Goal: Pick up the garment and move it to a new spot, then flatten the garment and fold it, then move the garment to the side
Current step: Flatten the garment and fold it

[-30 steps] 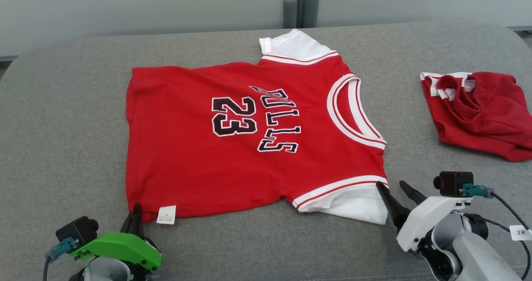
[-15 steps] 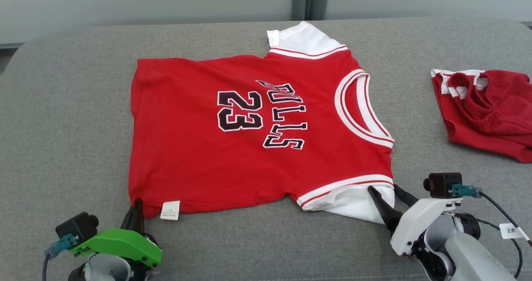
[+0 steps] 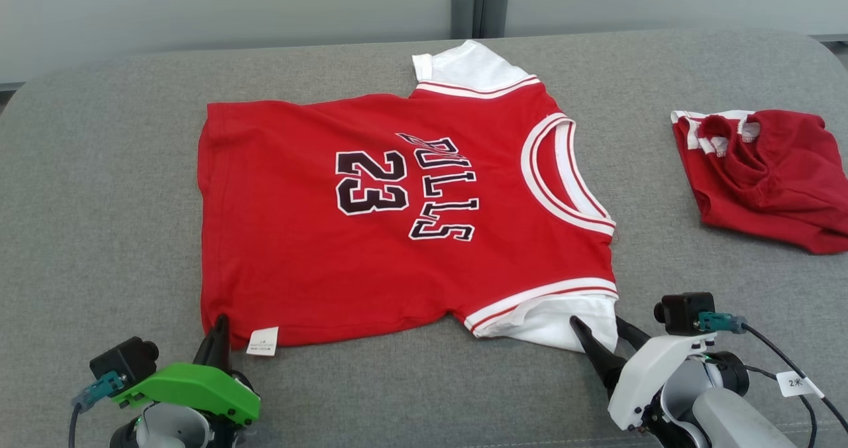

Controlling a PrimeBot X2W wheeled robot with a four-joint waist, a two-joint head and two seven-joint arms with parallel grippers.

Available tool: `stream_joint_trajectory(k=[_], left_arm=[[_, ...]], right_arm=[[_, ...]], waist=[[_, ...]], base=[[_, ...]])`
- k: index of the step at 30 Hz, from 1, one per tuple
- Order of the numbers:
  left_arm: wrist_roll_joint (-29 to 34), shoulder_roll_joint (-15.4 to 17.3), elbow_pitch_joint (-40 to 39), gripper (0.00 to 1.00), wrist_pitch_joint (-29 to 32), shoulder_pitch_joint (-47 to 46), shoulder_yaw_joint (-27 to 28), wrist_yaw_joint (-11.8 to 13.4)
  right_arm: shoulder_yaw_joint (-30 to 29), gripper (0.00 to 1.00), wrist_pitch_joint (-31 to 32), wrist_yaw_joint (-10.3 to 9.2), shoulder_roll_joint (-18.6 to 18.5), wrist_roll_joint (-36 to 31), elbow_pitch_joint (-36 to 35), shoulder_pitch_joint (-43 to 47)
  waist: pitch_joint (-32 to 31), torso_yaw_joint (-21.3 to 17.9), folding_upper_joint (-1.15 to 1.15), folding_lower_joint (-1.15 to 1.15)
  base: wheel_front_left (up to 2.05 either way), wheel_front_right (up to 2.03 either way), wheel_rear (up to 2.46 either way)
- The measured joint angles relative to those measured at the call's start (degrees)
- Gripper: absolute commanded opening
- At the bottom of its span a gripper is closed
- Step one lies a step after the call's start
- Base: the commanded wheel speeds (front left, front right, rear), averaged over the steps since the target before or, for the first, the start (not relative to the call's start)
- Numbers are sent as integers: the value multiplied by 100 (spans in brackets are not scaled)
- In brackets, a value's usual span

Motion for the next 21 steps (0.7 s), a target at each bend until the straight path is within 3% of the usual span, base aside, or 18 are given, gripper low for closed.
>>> stream_joint_trajectory(k=[5,7,8,9,14,21], left_arm=[[0,-1,-26,0,8,14,-19,3],[0,-1,-37,0,9,20,-30,53],[0,-1,-45,0,9,24,-32,54],[0,-1,-53,0,10,26,-33,60],[0,-1,-81,0,15,52,-35,107],[0,-1,-103,0,16,53,-33,119]], right_arm=[[148,86,-26,0,-51,-5,115,-87],[237,71,-56,0,-100,-20,157,-133],[293,56,-56,0,-133,-47,170,-171],[321,49,-59,0,-152,-66,175,-204],[508,40,-133,0,-166,-116,214,-319],[579,14,-325,1,-193,-172,312,-411]], waist=[[-22,-6,0,0],[-23,3,0,0],[-21,9,0,0],[-19,15,0,0],[10,42,0,0],[44,39,0,0]], base=[[0,0,0],[0,0,0],[0,0,0],[0,0,0],[0,0,0],[0,0,0]])
